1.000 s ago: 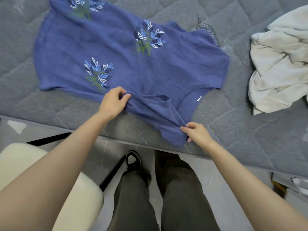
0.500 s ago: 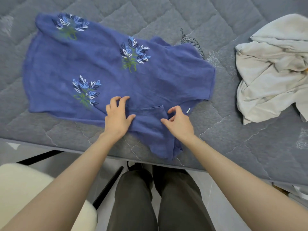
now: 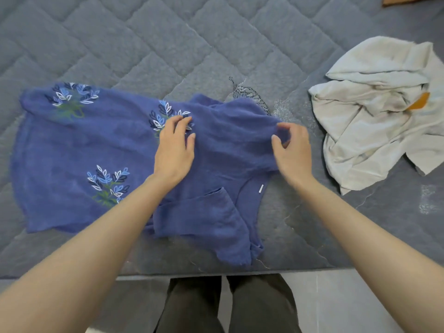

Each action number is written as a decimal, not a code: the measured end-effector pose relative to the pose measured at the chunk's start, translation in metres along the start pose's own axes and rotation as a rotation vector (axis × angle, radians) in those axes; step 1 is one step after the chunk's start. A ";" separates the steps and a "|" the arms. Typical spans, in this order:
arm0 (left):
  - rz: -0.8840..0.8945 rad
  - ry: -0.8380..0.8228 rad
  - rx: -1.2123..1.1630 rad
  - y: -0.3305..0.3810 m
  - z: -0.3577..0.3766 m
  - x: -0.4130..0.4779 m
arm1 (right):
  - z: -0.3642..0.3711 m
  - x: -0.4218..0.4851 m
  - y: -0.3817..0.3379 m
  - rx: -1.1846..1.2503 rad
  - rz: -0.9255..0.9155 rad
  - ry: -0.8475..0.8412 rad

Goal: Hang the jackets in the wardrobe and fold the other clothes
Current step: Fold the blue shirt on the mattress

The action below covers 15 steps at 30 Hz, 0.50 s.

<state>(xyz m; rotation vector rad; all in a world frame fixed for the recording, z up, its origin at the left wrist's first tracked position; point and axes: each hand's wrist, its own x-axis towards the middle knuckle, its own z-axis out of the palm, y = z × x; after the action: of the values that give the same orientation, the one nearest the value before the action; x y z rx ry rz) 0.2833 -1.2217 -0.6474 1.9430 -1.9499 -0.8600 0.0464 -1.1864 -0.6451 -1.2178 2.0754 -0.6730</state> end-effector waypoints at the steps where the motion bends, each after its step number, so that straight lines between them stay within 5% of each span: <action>1: 0.022 -0.012 0.020 0.003 0.000 0.016 | 0.001 0.013 -0.005 -0.009 -0.012 0.001; 9: -0.148 -0.153 0.267 0.010 0.011 0.102 | 0.032 0.080 -0.037 -0.238 0.146 -0.244; 15: -0.091 -0.049 -0.021 0.010 -0.004 0.119 | 0.023 0.064 -0.049 0.035 -0.085 -0.394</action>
<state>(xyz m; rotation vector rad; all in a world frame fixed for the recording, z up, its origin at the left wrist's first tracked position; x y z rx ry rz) 0.2684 -1.3391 -0.6655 2.0305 -1.8834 -0.9572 0.0672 -1.2679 -0.6436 -1.3058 1.6884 -0.4597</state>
